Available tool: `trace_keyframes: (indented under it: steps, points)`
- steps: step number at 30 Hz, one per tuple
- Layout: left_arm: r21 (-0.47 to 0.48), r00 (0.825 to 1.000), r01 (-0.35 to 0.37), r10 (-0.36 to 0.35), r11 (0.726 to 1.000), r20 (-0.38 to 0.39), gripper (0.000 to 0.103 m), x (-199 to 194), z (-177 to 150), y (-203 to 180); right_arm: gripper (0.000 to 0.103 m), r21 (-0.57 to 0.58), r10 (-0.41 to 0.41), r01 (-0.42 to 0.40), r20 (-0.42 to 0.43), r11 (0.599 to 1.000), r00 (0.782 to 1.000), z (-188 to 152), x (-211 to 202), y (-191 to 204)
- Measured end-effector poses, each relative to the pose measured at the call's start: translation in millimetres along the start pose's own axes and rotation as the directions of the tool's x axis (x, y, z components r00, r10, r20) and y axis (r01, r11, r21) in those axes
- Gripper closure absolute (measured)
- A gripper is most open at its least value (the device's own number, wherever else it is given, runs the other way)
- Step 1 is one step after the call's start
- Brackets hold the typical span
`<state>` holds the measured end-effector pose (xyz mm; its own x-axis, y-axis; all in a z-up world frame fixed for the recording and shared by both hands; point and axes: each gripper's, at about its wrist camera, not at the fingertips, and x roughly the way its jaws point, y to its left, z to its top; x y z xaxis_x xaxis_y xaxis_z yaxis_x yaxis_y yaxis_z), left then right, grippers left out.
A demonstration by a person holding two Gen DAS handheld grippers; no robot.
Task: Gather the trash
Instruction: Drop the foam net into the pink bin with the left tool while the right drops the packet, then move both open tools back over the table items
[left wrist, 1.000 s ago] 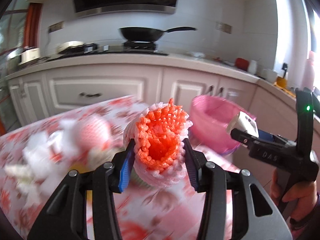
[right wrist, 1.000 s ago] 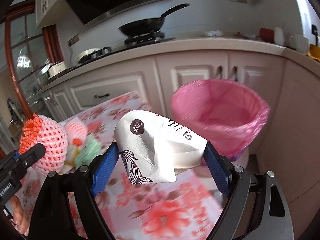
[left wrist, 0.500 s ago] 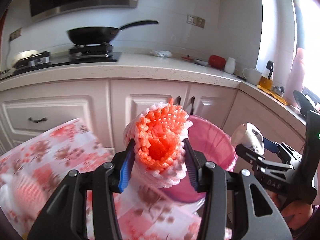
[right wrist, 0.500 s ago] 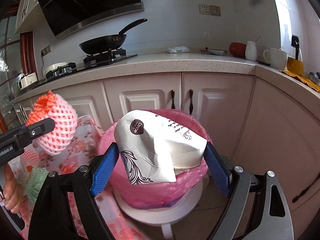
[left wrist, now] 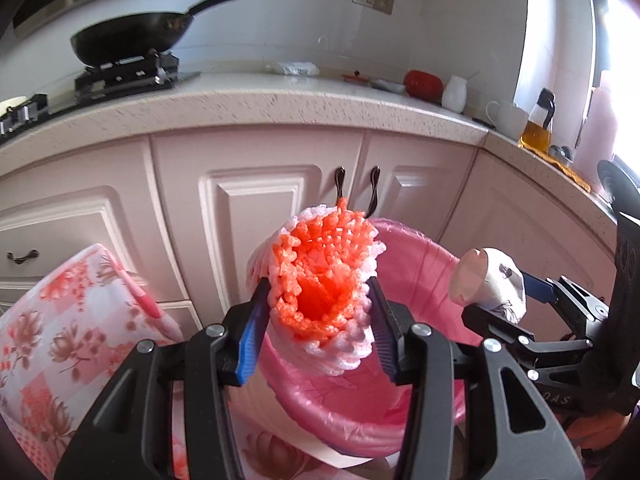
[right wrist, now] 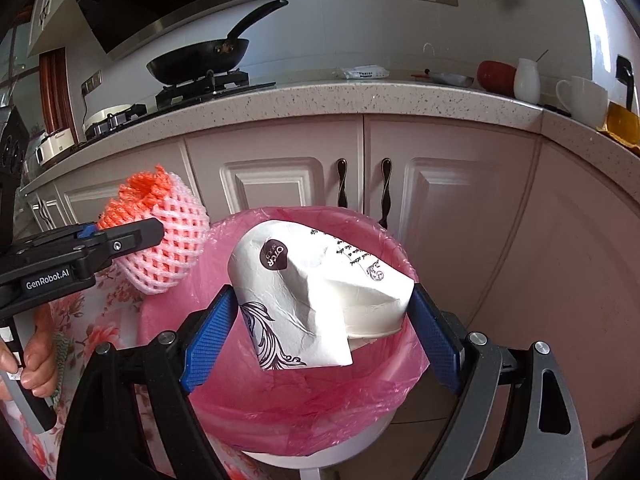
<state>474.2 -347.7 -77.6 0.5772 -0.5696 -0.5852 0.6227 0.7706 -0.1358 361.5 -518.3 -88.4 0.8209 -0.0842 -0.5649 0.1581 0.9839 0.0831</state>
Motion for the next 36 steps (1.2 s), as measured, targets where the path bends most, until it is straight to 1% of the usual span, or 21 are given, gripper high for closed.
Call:
trace_keyframes:
  steps: [2, 4, 6, 9, 13, 15, 16, 17, 19, 22, 25, 27, 28, 30, 31, 33, 34, 36]
  points:
    - [-0.007, 1.0, 0.019, -0.019, 1.0, -0.018, 0.051, 10, -3, 0, 0.021, -0.018, 0.02, -0.02, -0.009, 1.0, 1.0, -2, 5, 0]
    - [-0.011, 1.0, 0.018, -0.018, 1.0, -0.024, 0.048, 17, -6, 2, 0.017, -0.023, 0.004, -0.004, -0.011, 1.0, 1.0, -6, 7, -2]
    - [-0.008, 1.0, 0.014, -0.014, 1.0, -0.028, 0.046, 19, -9, 3, 0.017, -0.005, 0.005, -0.005, -0.017, 1.0, 1.0, -9, 5, -7]
    - [-0.018, 1.0, 0.012, -0.012, 1.0, -0.022, 0.044, 15, -12, 7, 0.017, 0.019, 0.002, -0.001, -0.01, 1.0, 1.0, -13, -1, -13]
    - [-0.02, 0.999, 0.043, -0.044, 0.999, -0.019, 0.037, 10, -13, 5, 0.017, 0.033, -0.016, 0.016, 0.016, 0.999, 1.0, -15, -18, -12]
    - [-0.013, 0.998, 0.054, -0.054, 0.998, -0.021, 0.035, 9, -13, -1, 0.017, 0.059, -0.017, 0.015, 0.034, 0.998, 0.999, -15, -28, -14]
    - [-0.006, 0.998, 0.054, -0.054, 0.999, -0.018, 0.031, 8, -13, -5, 0.017, 0.072, -0.02, 0.017, 0.042, 0.997, 0.999, -16, -35, -15]
    - [-0.004, 0.999, 0.05, -0.05, 0.999, -0.016, 0.025, 6, -13, -8, 0.017, 0.078, -0.022, 0.018, 0.046, 0.997, 0.999, -16, -40, -16]
    - [-0.002, 0.999, 0.034, -0.034, 0.999, -0.005, 0.02, 1, -13, -11, 0.017, 0.078, -0.028, 0.024, 0.05, 0.997, 0.998, -17, -48, -16]
    - [0.006, 1.0, 0.017, -0.017, 1.0, 0.018, 0.02, -16, -13, -10, 0.017, 0.076, -0.032, 0.028, 0.051, 0.997, 0.998, -18, -59, -17]
    - [0.023, 0.999, -0.031, 0.03, 0.999, 0.042, 0.02, -36, -15, -5, 0.017, 0.078, -0.014, 0.009, 0.056, 0.997, 0.998, -19, -69, -10]
    - [0.031, 0.995, -0.077, 0.075, 0.997, 0.068, 0.02, -58, -22, 0, 0.017, 0.068, 0.007, -0.012, 0.062, 0.998, 0.998, -20, -74, 0]
    - [0.032, 0.992, -0.099, 0.096, 0.995, 0.078, 0.017, -67, -25, 2, 0.017, 0.059, 0.021, -0.025, 0.066, 0.998, 0.998, -22, -78, 8]
    - [0.028, 0.981, -0.168, 0.164, 0.985, 0.107, 0.012, -93, -39, 7, 0.017, 0.041, 0.046, -0.049, 0.076, 0.998, 0.996, -24, -84, 24]
    - [0.019, 0.972, -0.205, 0.202, 0.978, 0.12, 0.01, -109, -50, 10, 0.017, 0.028, 0.061, -0.063, 0.082, 0.998, 0.995, -27, -88, 35]
    - [-0.001, 0.958, -0.256, 0.254, 0.967, 0.131, 0.009, -134, -68, 18, 0.017, 0.01, 0.086, -0.087, 0.084, 0.996, 0.993, -32, -92, 56]
    - [-0.022, 0.948, -0.287, 0.288, 0.958, 0.138, 0.007, -152, -82, 23, 0.017, 0.003, 0.101, -0.102, 0.081, 0.995, 0.992, -36, -94, 68]
    - [-0.045, 0.933, -0.327, 0.33, 0.944, 0.143, 0.006, -179, -105, 31, 0.017, -0.013, 0.131, -0.13, 0.064, 0.991, 0.989, -44, -96, 91]
